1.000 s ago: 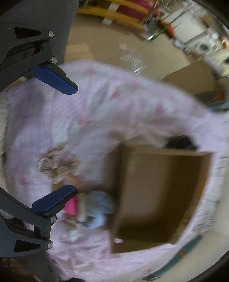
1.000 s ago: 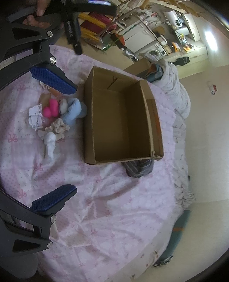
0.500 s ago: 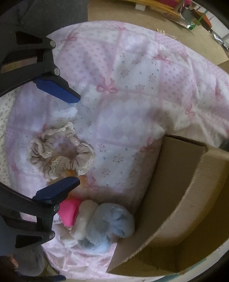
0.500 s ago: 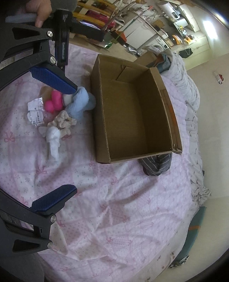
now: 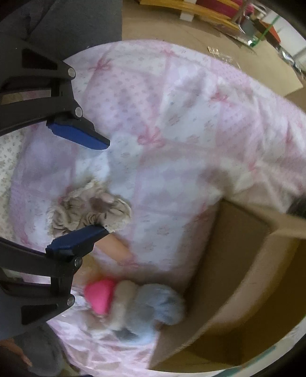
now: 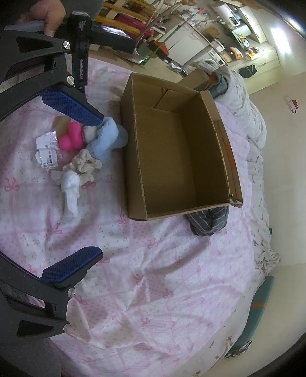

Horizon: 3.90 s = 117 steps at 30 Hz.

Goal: Organize soft objects
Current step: 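Lower the left tool onto the beige lace scrunchie and close it, then lower the right tool onto the white sock, grasp and lift it, then carry the scrunchie into the box with the left tool while the right tool drops the sock in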

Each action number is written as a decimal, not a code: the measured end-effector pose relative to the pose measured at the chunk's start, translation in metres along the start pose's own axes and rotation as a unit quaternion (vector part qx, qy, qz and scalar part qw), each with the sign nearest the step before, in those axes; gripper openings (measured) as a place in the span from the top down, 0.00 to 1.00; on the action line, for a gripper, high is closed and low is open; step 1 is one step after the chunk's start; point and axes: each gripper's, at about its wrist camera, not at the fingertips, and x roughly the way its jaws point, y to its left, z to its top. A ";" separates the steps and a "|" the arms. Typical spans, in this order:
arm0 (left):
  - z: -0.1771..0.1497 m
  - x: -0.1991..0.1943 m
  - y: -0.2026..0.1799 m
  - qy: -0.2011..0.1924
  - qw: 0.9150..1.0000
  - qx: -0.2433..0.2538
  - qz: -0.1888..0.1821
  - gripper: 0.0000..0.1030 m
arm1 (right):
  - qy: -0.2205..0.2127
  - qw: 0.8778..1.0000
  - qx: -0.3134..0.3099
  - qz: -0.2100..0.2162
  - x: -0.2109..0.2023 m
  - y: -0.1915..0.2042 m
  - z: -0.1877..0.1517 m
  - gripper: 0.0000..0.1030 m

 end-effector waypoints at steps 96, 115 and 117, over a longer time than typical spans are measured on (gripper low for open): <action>0.007 -0.137 0.002 -0.207 0.973 0.097 -0.004 0.88 | 0.002 0.988 -0.037 0.150 -0.007 0.012 0.021 0.74; 0.082 -0.185 -0.057 -0.304 0.944 0.126 -0.014 0.88 | -0.049 0.986 0.005 0.162 0.023 -0.003 0.091 0.74; 0.092 -0.177 -0.068 -0.305 0.943 0.128 -0.020 0.88 | -0.045 0.987 0.010 0.151 0.034 -0.005 0.094 0.74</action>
